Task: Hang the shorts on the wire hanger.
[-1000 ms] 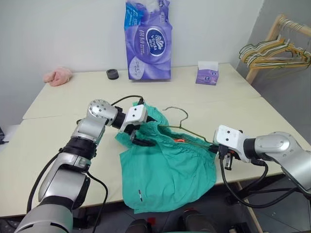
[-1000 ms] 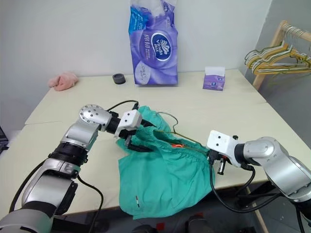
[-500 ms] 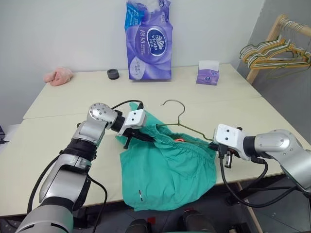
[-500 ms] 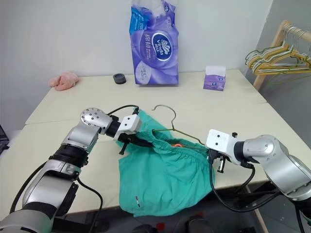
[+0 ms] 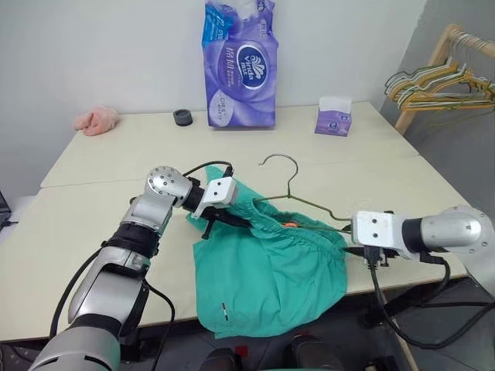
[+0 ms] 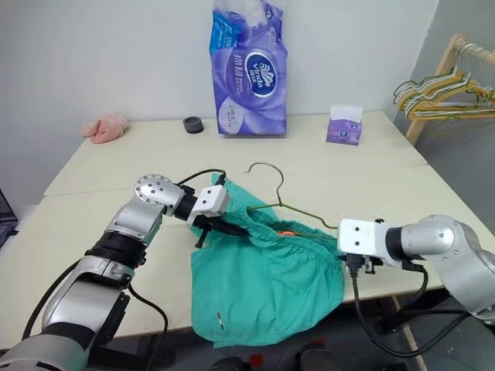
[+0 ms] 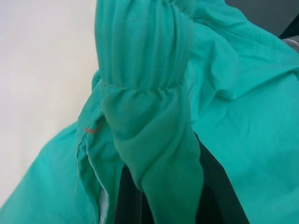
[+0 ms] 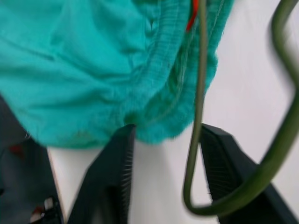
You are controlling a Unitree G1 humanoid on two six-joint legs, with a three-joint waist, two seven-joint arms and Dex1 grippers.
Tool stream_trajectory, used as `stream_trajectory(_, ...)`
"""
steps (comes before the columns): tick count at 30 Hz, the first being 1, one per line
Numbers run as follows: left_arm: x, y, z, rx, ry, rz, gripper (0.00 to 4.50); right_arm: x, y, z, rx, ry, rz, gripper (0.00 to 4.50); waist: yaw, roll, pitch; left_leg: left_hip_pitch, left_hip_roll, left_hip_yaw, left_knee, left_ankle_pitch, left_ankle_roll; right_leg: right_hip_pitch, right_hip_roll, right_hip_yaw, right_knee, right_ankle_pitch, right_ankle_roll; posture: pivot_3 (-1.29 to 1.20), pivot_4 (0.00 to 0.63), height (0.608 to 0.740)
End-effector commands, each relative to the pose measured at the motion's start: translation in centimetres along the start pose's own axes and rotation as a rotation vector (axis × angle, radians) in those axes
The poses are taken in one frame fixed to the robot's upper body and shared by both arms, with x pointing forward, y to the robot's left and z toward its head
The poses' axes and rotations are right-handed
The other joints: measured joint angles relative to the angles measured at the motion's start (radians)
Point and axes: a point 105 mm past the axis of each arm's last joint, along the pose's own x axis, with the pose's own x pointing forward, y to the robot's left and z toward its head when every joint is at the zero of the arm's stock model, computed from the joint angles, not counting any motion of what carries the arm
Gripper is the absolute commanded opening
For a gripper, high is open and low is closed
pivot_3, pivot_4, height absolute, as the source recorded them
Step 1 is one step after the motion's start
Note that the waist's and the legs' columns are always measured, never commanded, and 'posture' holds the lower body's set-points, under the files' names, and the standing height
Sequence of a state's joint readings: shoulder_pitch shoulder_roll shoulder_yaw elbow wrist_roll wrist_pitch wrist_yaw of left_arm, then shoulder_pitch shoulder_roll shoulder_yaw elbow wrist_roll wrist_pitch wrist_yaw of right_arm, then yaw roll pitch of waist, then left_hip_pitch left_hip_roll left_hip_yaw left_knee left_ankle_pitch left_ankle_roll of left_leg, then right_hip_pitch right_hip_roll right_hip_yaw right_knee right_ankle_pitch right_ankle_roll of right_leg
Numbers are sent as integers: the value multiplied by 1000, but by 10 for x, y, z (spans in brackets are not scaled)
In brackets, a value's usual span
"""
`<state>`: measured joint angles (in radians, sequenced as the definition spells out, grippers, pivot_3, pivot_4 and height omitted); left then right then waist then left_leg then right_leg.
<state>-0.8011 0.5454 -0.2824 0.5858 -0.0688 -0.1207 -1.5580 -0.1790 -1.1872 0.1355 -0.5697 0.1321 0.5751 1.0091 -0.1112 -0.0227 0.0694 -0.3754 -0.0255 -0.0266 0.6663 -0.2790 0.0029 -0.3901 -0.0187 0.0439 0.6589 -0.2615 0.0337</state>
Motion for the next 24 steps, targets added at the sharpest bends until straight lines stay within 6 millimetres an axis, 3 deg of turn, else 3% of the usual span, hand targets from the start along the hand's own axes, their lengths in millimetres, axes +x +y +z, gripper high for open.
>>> stream_trajectory(1,-9,6,-2,-8,14,64,0,-15,-3,-12,133,-11,-56,3487,0,0,0,0,0,0,0,0,0,0,0,0,0,0,0,-192,36,740)
stream_trajectory(2,-10,6,-2,-9,15,67,0,-15,2,-14,203,-50,-67,3786,0,-1,0,0,0,0,0,0,0,0,0,0,0,0,0,-193,37,740)
stream_trajectory(8,-11,7,-3,-9,19,77,0,-14,16,-15,536,-257,-234,3786,0,-1,0,1,0,0,0,0,0,0,1,1,2,0,0,-200,40,740)
stream_trajectory(12,-12,9,-2,-4,19,80,0,7,42,1,806,-384,-225,3786,-1,-1,-1,1,0,-2,0,0,0,1,1,0,4,0,1,-203,42,740)
stream_trajectory(17,-12,10,-1,1,20,81,0,22,46,12,934,-430,-207,3786,-2,0,-1,1,0,0,1,0,0,1,0,1,4,0,0,-203,42,740)
stream_trajectory(24,-13,11,1,1,17,86,0,44,45,11,1014,-404,-183,3786,-2,0,-1,1,0,0,0,0,0,0,0,1,4,0,0,-198,42,740)
